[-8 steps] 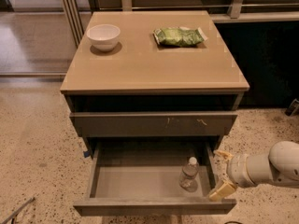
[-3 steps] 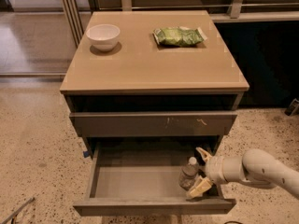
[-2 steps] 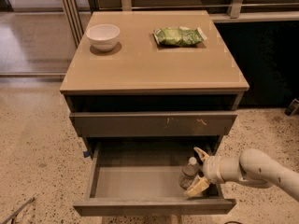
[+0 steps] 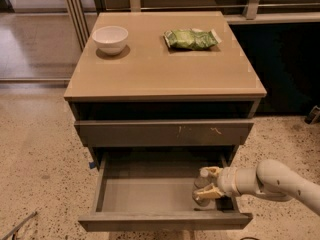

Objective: Pick water bottle from middle drawer and place on counter

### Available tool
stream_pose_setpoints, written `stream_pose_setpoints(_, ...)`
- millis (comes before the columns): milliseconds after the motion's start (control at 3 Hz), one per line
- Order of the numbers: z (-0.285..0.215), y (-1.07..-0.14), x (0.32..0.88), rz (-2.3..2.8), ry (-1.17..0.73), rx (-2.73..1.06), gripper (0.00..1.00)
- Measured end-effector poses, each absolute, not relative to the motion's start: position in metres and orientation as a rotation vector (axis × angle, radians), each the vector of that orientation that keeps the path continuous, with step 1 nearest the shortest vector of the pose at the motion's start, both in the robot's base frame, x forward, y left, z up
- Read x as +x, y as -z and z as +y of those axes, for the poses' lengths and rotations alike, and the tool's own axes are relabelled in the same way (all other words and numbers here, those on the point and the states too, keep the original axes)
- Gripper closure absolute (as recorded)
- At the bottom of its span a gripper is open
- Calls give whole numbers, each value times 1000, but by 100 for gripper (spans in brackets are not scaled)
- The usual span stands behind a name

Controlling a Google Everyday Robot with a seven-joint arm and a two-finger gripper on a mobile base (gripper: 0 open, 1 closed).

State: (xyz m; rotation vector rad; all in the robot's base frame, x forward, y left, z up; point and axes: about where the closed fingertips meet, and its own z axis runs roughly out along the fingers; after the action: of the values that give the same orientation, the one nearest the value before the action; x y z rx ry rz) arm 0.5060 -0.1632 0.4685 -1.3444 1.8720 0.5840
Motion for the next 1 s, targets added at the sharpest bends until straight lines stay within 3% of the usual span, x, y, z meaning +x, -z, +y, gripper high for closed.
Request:
stream_pose_setpoints(333,-163,-469,506,1872,-584,-1344,66)
stream_pose_setpoints(667,-162,-471,506,1872,-587,-1344,97)
stream_pose_setpoints(1000,-144,-526,506,1881,-647,-1337,100)
